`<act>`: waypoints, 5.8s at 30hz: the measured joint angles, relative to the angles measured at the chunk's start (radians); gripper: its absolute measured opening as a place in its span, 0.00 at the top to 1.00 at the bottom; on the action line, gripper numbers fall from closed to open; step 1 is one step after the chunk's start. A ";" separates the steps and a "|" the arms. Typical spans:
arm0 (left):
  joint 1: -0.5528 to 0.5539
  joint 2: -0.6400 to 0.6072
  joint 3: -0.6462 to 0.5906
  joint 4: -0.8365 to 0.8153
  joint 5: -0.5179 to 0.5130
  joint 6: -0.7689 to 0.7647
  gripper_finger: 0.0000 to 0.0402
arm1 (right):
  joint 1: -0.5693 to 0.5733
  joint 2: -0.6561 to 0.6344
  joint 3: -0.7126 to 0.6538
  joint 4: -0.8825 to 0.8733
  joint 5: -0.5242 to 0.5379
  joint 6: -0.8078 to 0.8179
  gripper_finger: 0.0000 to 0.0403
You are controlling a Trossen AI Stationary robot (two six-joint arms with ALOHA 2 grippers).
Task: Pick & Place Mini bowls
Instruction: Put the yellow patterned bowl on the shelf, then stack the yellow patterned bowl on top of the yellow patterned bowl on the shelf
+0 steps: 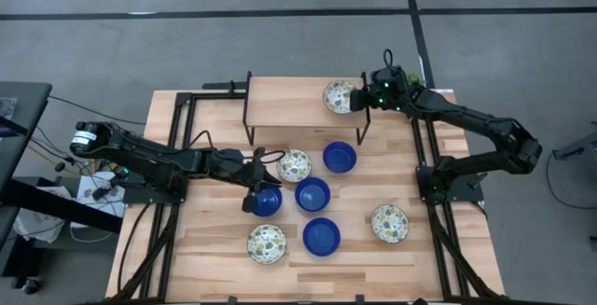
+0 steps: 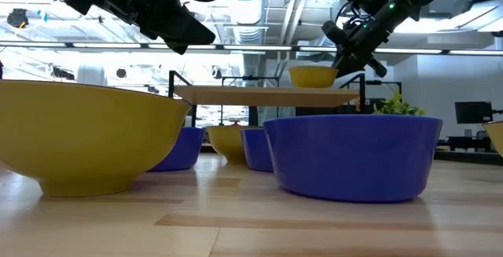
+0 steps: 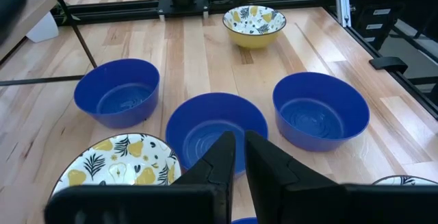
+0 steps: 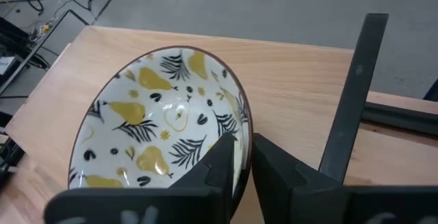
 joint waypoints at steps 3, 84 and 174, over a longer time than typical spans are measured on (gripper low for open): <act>0.000 0.000 0.000 0.000 0.000 0.000 0.92 | 0.000 0.000 0.000 0.000 0.000 0.000 0.87; 0.000 0.000 -0.014 0.003 0.000 -0.057 0.92 | 0.680 -0.581 -0.249 -0.481 0.455 0.222 0.77; 0.000 0.000 -0.014 0.031 0.000 -0.045 0.92 | 1.180 -0.201 -0.421 -0.426 -0.050 0.255 0.77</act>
